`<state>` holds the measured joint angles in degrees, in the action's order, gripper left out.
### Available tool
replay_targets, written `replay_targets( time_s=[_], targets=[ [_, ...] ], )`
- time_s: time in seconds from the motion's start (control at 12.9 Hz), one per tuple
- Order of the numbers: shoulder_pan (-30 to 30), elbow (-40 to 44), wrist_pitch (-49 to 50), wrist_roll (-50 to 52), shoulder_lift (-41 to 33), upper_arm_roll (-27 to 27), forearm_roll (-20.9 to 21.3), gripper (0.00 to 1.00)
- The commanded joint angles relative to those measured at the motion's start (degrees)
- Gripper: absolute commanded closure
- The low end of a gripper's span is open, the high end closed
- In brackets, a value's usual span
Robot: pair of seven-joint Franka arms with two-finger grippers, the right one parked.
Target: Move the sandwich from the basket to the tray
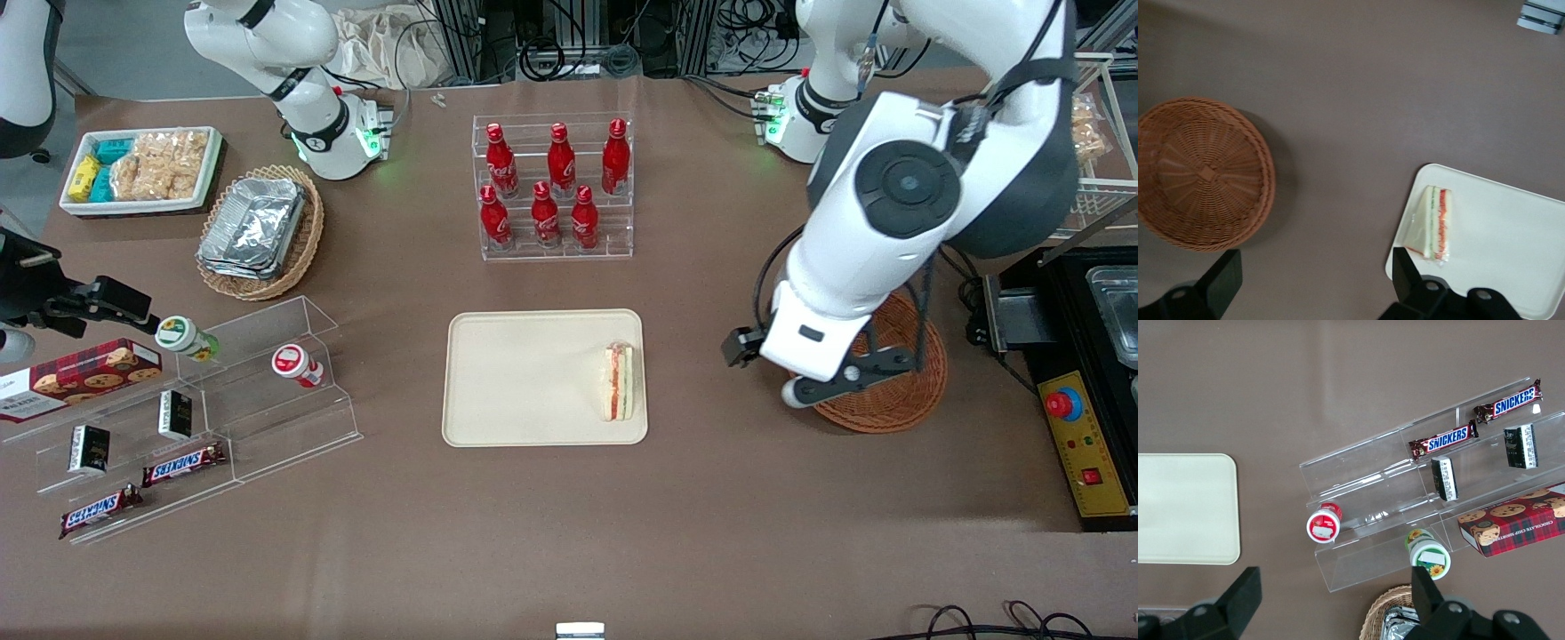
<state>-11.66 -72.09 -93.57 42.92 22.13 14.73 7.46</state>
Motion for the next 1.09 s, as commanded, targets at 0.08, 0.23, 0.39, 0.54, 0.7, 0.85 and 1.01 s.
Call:
replay_targets(
  time_s=[0.08,0.23,0.39,0.54,0.7,0.85,1.01],
  targets=[
    [3.31,-6.48,1.02,-6.50,-5.42,0.04,-1.22,0.00],
    [4.37,-7.36,3.30,-13.36,-7.97,-1.54,-2.01,0.00],
    [4.55,-7.71,3.40,-21.78,-9.64,-6.09,-4.46,0.00],
    [4.46,-8.67,3.40,-31.19,-11.48,-10.49,-6.40,0.00],
    [4.46,-11.47,3.05,-38.50,-14.20,-14.19,-6.93,0.00],
    [4.63,-11.94,3.65,-42.21,-15.62,-17.53,-7.80,0.00],
    [4.55,-10.18,6.46,-42.39,-15.62,-18.33,-7.55,0.00]
  ],
)
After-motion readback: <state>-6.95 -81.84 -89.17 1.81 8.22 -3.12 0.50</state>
